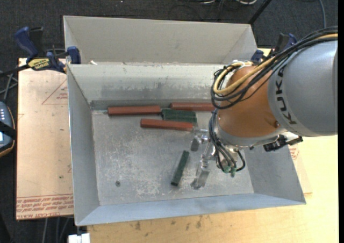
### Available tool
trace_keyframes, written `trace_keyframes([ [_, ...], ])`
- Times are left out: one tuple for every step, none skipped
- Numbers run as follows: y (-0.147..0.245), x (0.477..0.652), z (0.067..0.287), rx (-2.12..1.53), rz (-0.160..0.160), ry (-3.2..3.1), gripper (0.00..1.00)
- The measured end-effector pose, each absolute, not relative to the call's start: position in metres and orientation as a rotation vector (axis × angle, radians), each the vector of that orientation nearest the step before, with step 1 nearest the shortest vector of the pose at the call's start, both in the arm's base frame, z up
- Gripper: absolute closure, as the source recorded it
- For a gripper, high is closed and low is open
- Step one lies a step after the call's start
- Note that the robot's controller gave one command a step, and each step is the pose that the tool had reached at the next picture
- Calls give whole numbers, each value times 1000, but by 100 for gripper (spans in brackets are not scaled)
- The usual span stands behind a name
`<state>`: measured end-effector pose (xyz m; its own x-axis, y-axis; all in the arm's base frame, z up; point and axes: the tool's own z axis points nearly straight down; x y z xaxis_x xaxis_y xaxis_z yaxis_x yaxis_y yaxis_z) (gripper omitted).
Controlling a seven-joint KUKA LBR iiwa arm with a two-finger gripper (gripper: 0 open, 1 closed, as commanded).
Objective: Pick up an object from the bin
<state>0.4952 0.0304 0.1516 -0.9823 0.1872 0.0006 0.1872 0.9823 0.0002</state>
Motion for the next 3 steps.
trace_keyframes([
  [38, 532, 107, -179, -3, -3147, 0],
  [54, 548, 75, 316, -2, -3143, 100],
  [54, 548, 75, 316, -2, -3143, 100],
])
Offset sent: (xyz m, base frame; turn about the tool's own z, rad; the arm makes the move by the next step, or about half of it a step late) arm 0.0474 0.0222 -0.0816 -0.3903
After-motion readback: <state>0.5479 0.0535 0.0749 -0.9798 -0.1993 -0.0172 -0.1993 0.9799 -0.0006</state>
